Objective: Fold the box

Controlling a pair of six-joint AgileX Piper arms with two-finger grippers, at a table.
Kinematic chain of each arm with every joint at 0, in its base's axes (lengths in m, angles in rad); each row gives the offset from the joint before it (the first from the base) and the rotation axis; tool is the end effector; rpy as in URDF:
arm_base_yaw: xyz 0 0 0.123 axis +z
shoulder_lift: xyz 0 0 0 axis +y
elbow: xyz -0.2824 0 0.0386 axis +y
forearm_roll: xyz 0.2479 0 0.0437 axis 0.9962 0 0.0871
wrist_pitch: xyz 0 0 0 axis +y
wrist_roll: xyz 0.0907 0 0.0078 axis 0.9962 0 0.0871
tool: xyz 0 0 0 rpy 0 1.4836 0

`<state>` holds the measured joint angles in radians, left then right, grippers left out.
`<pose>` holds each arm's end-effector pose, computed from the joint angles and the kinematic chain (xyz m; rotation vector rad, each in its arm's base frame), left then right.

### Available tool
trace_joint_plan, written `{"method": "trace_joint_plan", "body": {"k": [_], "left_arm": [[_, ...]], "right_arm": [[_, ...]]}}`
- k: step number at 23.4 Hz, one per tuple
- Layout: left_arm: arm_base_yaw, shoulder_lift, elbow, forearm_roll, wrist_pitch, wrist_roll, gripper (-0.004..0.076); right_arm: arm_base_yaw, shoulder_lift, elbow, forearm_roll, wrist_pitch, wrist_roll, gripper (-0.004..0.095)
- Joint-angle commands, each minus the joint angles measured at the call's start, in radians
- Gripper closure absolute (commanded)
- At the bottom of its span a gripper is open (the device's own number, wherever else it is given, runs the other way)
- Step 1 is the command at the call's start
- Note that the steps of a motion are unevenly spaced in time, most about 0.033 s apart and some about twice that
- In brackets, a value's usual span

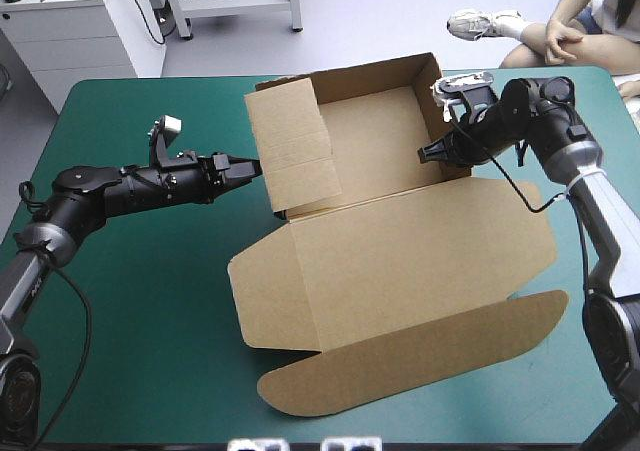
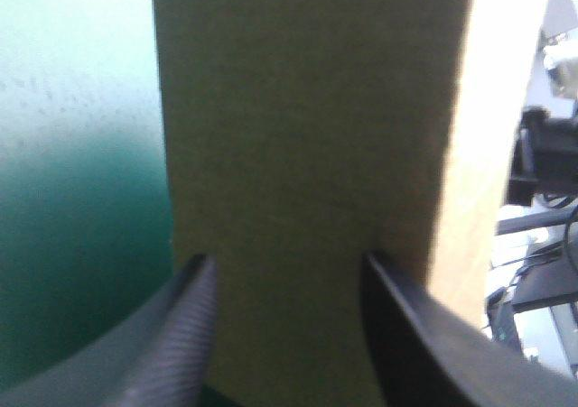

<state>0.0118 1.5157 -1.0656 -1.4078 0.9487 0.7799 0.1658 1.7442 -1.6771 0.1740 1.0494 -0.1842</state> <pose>0.3113 -0.0694 0.3086 -0.0013 2.1532 -1.2890 0.3763 0.0768 0.3446 -0.3938 2.5612 0.2205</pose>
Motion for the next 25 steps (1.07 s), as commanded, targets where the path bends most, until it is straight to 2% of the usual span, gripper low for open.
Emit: {"method": "trace_joint_plan", "body": {"k": [1,3,9,12,14,17,18,19,20,21,23,24,25], "left_arm": [[-0.007,-0.039,-0.027,-0.147,0.031,-0.048,0.0143],[-0.007,-0.039,-0.027,-0.155,0.04,-0.075,0.0097],[-0.007,-0.037,-0.027,-0.136,0.004,-0.071,0.0108],[-0.007,-0.037,-0.027,-0.122,0.027,-0.043,0.0126],[-0.009,-0.039,-0.058,-0.026,0.029,-0.085,0.0152],[-0.044,-0.041,-0.142,0.169,0.0,-0.248,0.0158],[-0.097,-0.041,-0.218,0.342,-0.04,-0.39,0.0158],[-0.123,-0.041,-0.252,0.403,-0.062,-0.451,0.0158],[-0.188,-0.041,-0.306,0.541,-0.106,-0.583,0.0158],[-0.22,-0.041,-0.323,0.609,-0.119,-0.639,0.0158],[-0.305,-0.039,-0.349,0.816,-0.17,-0.868,0.0158],[-0.364,-0.037,-0.349,0.996,-0.204,-1.05,0.0158],[-0.388,-0.036,-0.349,1.068,-0.212,-1.11,0.0158]], "right_arm": [[-0.001,-0.046,-0.032,0.014,-0.018,0.01,0.0926],[-0.001,-0.046,-0.032,0.014,-0.008,0.011,0.0926],[-0.001,-0.046,-0.032,0.021,0.001,0.014,0.0926],[-0.001,-0.046,-0.032,0.021,0.003,0.014,0.0926],[-0.001,-0.046,-0.032,0.021,0.004,0.018,0.0926],[-0.001,-0.046,-0.032,0.015,0.0,0.018,0.0926],[-0.001,-0.046,-0.032,0.014,-0.002,0.021,0.0925],[-0.001,-0.046,-0.032,0.014,-0.004,0.025,0.0925],[-0.001,-0.046,-0.032,0.014,-0.006,0.027,0.0925],[0.0,-0.046,-0.032,0.013,-0.006,0.035,0.0925],[0.015,-0.046,-0.032,-0.02,-0.006,0.065,0.0925],[0.036,-0.048,-0.032,-0.038,-0.004,0.071,0.0925],[0.05,-0.048,-0.032,-0.042,-0.004,0.071,0.0925]]}}
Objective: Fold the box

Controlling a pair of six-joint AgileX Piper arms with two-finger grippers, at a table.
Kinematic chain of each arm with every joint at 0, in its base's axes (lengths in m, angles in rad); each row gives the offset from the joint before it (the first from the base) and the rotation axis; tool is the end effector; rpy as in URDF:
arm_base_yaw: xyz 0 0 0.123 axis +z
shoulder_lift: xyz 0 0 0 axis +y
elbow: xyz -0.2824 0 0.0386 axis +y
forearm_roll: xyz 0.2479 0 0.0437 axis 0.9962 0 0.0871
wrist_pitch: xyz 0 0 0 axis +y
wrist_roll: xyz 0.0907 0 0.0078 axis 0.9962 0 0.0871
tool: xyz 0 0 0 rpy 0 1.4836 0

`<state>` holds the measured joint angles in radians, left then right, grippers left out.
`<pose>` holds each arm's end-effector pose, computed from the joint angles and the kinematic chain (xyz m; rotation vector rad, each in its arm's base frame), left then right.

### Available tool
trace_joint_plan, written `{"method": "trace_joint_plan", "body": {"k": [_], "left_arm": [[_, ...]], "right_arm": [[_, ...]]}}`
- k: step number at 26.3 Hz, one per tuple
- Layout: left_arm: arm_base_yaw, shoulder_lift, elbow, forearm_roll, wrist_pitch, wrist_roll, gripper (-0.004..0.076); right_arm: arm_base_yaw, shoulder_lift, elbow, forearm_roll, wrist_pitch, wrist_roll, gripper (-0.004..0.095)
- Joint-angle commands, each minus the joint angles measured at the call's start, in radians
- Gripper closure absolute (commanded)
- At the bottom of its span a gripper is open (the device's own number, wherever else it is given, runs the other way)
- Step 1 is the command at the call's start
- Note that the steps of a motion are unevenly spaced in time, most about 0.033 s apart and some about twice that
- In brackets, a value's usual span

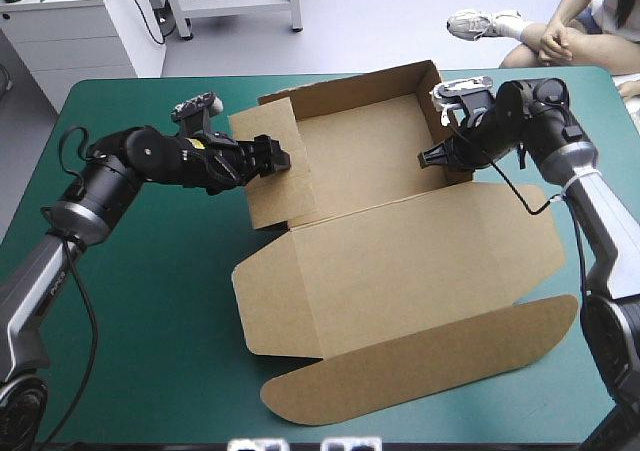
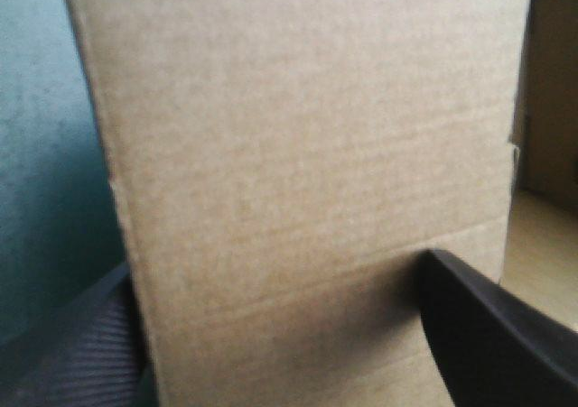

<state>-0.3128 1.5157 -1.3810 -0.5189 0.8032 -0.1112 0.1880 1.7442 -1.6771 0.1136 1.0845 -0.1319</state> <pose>0.3086 -0.1340 0.3572 -0.0271 2.4364 -0.8082 0.3726 0.0802 0.3423 -0.3842 2.6058 0.1696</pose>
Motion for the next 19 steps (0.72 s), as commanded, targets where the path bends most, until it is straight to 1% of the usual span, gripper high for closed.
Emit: {"method": "trace_joint_plan", "body": {"k": [1,5,8,13,19], "left_arm": [[-0.109,-0.035,-0.034,0.309,-0.068,-0.318,0.0158],[-0.183,-0.033,-0.034,0.494,-0.068,-0.451,0.0158],[-0.19,-0.031,-0.034,0.519,-0.069,-0.503,0.0158],[-0.19,-0.025,-0.032,0.519,-0.054,-0.507,0.0158],[-0.19,-0.025,-0.032,0.594,0.06,-0.507,0.0158]], "right_arm": [[0.052,-0.05,-0.032,0.0,-0.051,0.034,0.0925],[0.121,-0.059,-0.032,-0.069,-0.098,0.099,0.0925],[0.174,-0.065,-0.04,-0.095,-0.111,0.122,0.0926],[0.242,-0.066,-0.105,-0.131,-0.103,0.156,0.0925],[0.274,-0.066,-0.187,-0.213,-0.043,0.19,0.0926]]}}
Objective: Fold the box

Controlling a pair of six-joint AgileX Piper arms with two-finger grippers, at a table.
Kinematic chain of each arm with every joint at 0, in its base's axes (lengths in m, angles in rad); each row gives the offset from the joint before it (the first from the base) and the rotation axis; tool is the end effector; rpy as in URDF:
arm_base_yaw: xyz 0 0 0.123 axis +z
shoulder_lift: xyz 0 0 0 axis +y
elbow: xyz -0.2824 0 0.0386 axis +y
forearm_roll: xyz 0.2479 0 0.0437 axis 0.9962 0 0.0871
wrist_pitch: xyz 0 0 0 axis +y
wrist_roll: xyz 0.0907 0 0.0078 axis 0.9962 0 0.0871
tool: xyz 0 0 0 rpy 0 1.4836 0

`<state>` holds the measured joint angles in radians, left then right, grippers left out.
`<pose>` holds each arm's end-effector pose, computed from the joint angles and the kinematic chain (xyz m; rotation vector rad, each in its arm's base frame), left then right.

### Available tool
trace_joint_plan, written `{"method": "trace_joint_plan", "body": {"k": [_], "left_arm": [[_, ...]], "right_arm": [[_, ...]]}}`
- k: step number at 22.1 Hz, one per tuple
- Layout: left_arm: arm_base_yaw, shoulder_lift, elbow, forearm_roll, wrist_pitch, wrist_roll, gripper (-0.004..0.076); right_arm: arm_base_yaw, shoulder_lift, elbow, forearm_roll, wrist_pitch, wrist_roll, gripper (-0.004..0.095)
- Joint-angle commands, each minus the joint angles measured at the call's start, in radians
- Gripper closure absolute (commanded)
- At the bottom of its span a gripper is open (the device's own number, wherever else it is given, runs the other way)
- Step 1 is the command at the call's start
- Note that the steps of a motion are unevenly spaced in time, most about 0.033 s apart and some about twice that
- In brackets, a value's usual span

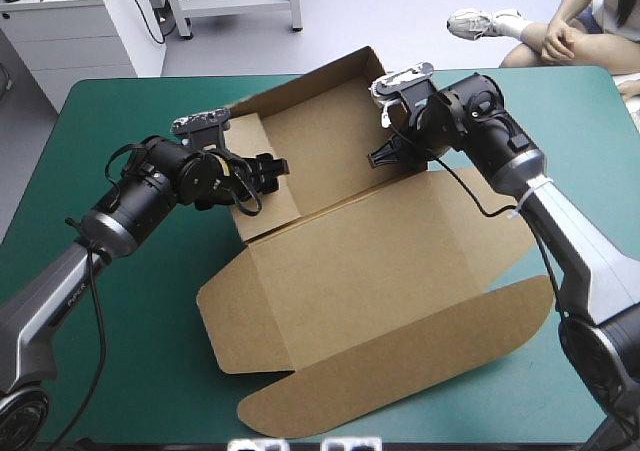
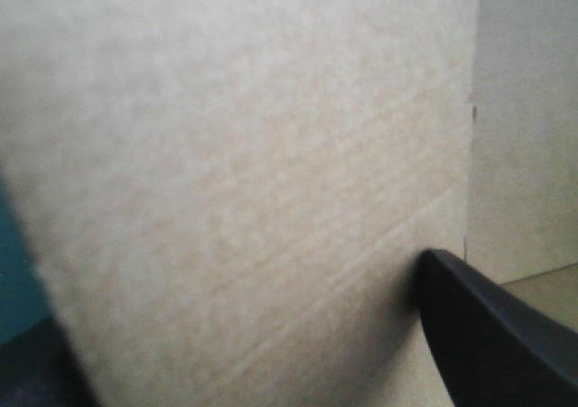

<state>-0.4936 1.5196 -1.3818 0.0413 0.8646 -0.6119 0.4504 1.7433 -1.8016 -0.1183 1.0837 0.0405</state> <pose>0.2929 -0.1543 0.3441 -0.1293 2.5296 -0.4085 0.3508 0.1591 0.3797 -0.5346 2.4416 0.0499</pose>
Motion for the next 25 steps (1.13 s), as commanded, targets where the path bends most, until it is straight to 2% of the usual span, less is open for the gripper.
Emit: {"method": "trace_joint_plan", "body": {"k": [1,6,8,10,11,12,15,18,25], "left_arm": [[-0.009,-0.029,-0.031,0.042,0.008,-0.006,0.0158],[-0.009,-0.029,-0.031,0.02,0.02,-0.01,0.016],[-0.009,-0.03,-0.031,0.002,0.01,-0.014,0.0213],[-0.009,-0.032,-0.031,0.009,0.001,-0.014,0.0421],[-0.009,-0.033,-0.031,0.056,0.001,-0.016,0.0664],[-0.009,-0.033,-0.031,0.086,-0.004,-0.042,0.0718],[-0.009,-0.033,-0.031,0.061,-0.066,-0.129,0.0716],[-0.009,-0.033,-0.031,-0.03,-0.095,-0.134,0.0716],[-0.007,-0.033,-0.033,0.074,-0.016,-0.12,0.0716]], "right_arm": [[0.012,-0.065,-0.07,0.015,-0.035,0.017,0.0926],[0.012,-0.068,-0.085,0.002,-0.007,0.017,0.0926],[0.012,-0.073,-0.085,-0.007,-0.006,0.017,0.0926],[0.012,-0.075,-0.085,-0.015,-0.004,0.017,0.0926],[0.012,-0.075,-0.085,-0.04,0.011,0.017,0.0926],[0.012,-0.075,-0.083,-0.052,0.021,0.031,0.0926],[0.012,-0.073,-0.076,-0.072,0.019,0.044,0.0926],[0.012,-0.073,-0.076,-0.156,0.033,0.105,0.0926],[0.01,-0.049,-0.076,-0.172,0.131,0.16,0.0926]]}}
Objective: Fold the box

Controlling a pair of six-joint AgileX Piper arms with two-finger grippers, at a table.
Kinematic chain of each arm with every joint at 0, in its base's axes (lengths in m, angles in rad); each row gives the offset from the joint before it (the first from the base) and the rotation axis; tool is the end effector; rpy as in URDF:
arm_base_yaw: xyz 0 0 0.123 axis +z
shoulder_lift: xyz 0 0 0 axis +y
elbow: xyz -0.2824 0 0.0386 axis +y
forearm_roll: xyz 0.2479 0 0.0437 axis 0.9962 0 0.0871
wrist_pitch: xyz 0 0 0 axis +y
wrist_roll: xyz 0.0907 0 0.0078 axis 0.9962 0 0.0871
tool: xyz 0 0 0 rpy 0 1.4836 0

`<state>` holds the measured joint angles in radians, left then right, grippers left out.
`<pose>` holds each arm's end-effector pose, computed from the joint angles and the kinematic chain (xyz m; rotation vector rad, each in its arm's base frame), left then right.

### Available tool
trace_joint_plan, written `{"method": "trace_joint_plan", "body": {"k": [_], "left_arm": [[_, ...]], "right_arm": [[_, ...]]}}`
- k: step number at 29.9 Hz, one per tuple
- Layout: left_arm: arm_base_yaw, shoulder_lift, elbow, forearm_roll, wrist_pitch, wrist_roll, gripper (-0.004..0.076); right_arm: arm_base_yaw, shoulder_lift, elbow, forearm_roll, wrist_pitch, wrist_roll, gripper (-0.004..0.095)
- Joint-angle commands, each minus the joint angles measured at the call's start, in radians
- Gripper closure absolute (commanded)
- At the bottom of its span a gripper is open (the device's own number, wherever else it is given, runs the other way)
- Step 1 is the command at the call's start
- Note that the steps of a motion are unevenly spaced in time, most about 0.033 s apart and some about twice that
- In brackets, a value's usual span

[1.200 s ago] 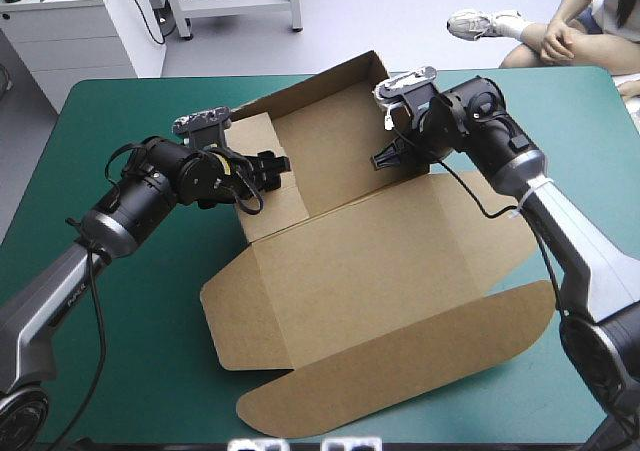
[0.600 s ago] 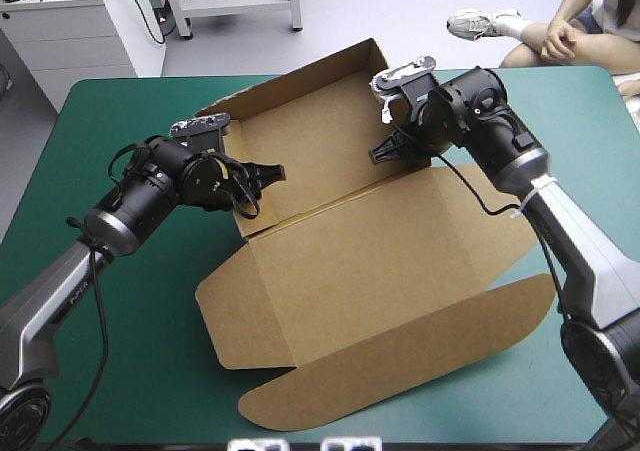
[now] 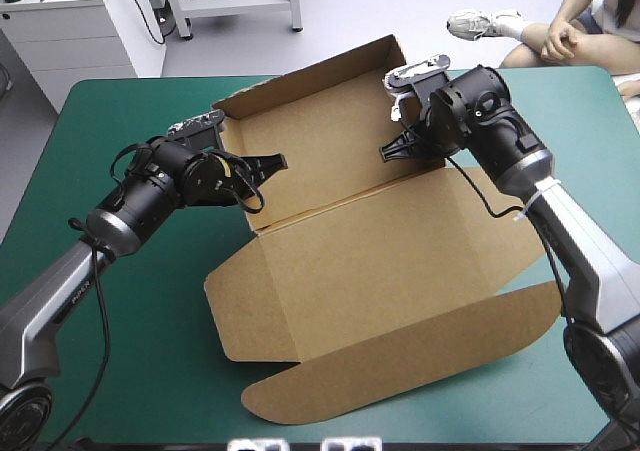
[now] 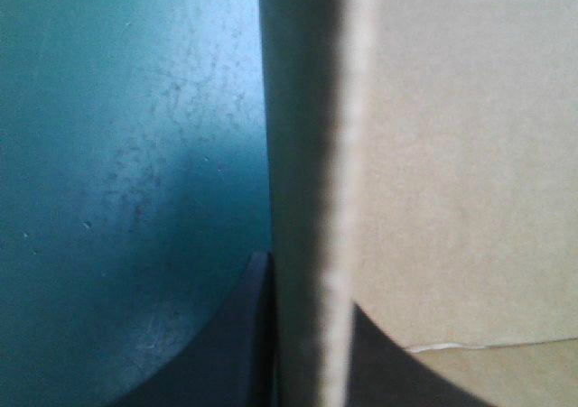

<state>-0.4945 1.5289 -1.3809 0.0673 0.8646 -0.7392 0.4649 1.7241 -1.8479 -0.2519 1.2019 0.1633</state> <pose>0.2954 -0.1540 0.3408 -0.2771 2.5309 -0.4241 0.3412 0.1474 0.3966 -0.4034 2.4805 -0.0832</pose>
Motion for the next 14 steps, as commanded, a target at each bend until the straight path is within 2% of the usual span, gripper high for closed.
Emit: {"method": "trace_joint_plan", "body": {"k": [1,8,14], "left_arm": [[-0.005,-0.04,-0.037,0.071,0.005,0.007,0.0716],[0.049,0.03,-0.097,-0.008,0.163,0.14,0.0716],[0.09,0.146,-0.162,-0.122,0.285,0.267,0.0716]], "right_arm": [[-0.004,-0.019,-0.028,-0.035,0.029,0.039,0.0926],[-0.006,0.036,-0.007,0.073,0.049,0.039,0.0926],[-0.006,0.041,0.131,0.083,0.013,0.072,0.0927]]}}
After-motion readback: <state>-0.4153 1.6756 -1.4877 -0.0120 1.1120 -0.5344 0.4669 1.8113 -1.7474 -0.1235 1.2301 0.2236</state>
